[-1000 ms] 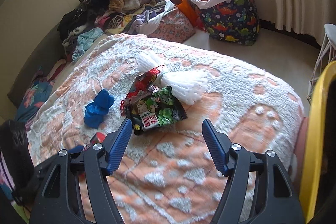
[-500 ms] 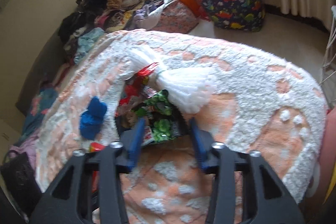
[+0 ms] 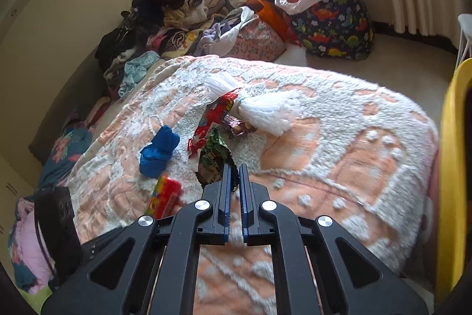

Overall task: Collect trash
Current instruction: 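Grasp the red-capped candy tube with the left tool while the right tool grasps the green snack wrapper, then carry the candy tube and green wrapper over the yellow-rimmed bin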

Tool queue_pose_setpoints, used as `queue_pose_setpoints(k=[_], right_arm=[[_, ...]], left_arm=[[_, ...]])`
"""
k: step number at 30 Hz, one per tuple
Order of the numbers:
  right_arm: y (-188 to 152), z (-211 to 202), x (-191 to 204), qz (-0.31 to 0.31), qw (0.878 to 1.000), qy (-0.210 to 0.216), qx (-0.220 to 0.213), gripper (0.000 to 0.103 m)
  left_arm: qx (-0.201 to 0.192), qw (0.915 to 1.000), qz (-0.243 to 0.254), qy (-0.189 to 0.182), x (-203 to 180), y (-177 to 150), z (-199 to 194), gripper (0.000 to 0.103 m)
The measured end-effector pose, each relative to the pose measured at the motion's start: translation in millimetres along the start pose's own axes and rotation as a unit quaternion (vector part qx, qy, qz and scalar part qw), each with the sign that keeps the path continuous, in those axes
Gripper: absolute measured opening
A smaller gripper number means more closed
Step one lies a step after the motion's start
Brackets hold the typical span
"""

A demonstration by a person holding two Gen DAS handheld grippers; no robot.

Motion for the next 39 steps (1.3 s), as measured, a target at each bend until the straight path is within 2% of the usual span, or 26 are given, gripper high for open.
queue_pose_setpoints(k=[6,17,39], right_arm=[[-9,-23,-1,-0.015,1.0,-0.019,-0.014,0.005],[-11,-56,1,-0.033,0.999,-0.02,-0.038,0.005],[9,-115,-22,-0.015,0.994,-0.033,-0.101,0.005]], left_arm=[[-0.012,0.9998,0.001,-0.018,-6,2,-7,0.026],[-0.038,0.998,0.03,-0.041,-35,13,-26,0.026],[-0.073,0.9904,0.082,-0.085,-100,26,-52,0.026]])
Point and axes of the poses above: each gripper's, at about its wrist camera, not at the fingertips, and z roughly the way its jaws point, x to its left, y to its top, the point moved 4 cm from there along z, roughly the way its jaws point, and after that the axes turned 7 degrees about z, right-handed, at the moved point
